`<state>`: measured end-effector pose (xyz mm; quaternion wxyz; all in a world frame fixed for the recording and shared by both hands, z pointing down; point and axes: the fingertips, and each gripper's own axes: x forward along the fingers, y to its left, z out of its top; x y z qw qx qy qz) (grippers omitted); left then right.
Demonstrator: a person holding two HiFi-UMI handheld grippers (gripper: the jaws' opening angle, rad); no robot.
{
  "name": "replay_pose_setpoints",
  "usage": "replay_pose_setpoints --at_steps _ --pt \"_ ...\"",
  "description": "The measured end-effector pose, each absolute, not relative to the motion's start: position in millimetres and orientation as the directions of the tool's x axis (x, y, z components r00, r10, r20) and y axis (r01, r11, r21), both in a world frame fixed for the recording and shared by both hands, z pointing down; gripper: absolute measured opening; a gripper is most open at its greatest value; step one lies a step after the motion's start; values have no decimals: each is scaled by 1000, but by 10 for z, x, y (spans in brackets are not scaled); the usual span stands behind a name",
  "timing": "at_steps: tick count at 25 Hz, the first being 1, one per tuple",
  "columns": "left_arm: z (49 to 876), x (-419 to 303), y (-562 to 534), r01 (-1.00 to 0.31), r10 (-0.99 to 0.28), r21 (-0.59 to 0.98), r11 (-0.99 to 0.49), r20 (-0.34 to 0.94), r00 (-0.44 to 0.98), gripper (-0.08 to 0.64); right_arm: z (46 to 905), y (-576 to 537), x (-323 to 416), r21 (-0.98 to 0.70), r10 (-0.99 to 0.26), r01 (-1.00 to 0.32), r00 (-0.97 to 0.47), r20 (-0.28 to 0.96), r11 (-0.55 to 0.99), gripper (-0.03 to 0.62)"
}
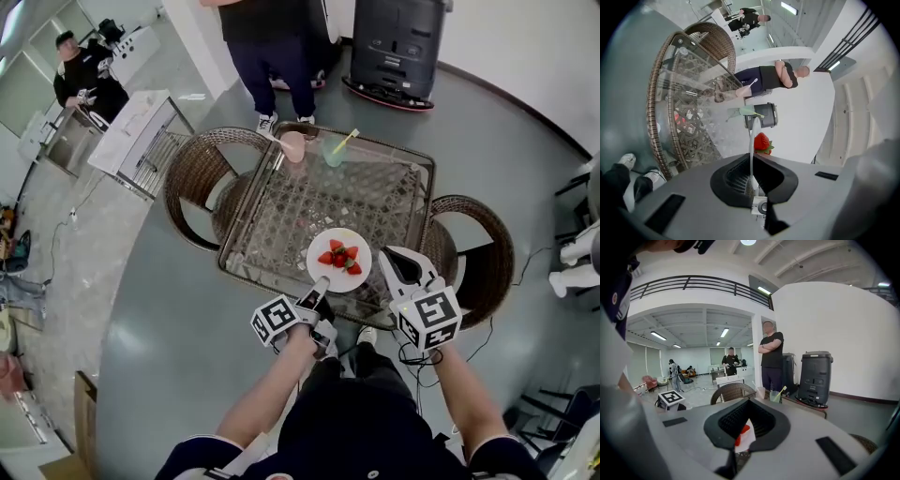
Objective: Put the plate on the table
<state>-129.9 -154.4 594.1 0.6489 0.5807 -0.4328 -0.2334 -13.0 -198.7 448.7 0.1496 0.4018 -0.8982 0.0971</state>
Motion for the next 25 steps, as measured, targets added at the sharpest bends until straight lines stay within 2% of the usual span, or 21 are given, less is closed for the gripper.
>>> replay_pose_setpoints --at_steps 25 --pt "7101 -963 -2222 -289 -706 899 328 437 557 14 5346 -2323 348 -96 -674 -810 -540 505 578 3"
